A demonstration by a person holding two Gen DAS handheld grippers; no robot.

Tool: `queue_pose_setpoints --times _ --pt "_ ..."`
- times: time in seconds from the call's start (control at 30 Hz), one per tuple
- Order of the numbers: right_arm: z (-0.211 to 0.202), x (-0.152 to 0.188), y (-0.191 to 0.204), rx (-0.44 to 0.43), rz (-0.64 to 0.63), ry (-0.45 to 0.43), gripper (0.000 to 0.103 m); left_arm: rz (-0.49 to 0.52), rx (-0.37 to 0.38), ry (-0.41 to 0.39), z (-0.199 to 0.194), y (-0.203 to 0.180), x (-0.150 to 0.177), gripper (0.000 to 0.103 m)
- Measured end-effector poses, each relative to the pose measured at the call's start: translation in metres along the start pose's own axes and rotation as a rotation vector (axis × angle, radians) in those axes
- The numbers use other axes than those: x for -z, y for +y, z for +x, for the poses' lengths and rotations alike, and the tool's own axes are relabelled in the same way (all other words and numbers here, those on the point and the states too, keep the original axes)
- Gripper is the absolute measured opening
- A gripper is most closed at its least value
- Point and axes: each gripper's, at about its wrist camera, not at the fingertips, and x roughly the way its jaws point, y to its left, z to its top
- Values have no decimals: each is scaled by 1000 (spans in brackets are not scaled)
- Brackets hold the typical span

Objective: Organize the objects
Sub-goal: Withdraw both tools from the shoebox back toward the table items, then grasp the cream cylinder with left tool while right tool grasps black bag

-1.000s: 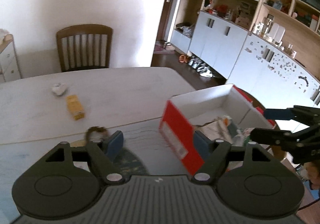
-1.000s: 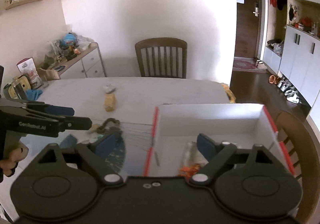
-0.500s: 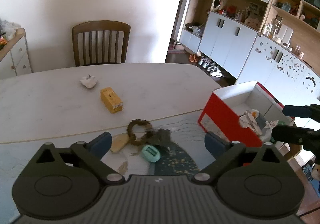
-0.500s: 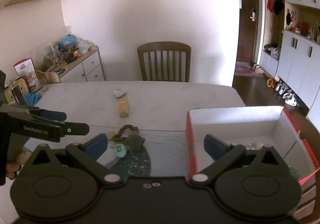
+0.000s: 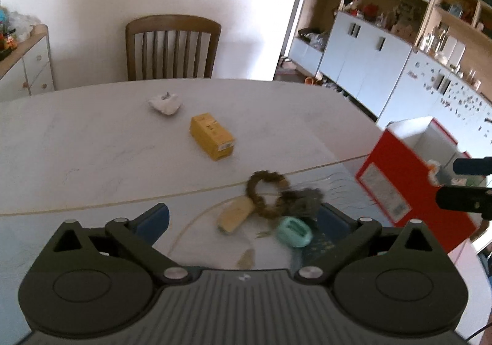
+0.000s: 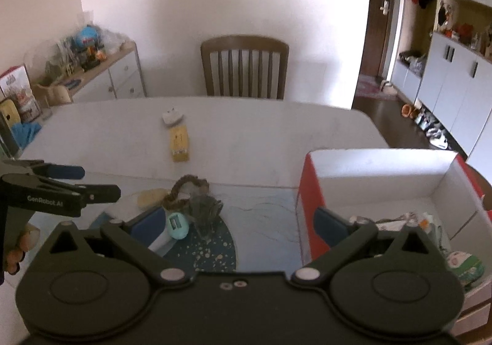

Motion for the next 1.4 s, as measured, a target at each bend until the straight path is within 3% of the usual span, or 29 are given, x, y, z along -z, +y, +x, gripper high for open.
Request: queue_pose_setpoints --times 0.4,0.6,0.97,1.17,1.33,1.4 --pt "57 -3 9 -4 -11 118 101 70 -10 93 58 20 10 103" --pt "82 -8 11 -46 -23 154 99 114 -9 99 72 17 9 103" --pt "123 -9 9 -71 4 226 81 162 9 89 83 10 9 102" --pt "134 -9 14 -101 -4 245 74 156 29 106 87 8 11 82" --pt "143 -9 16 -117 11 259 69 168 36 105 88 5 13 80" --pt "146 -9 17 -124 24 266 66 182 31 103 87 3 12 68"
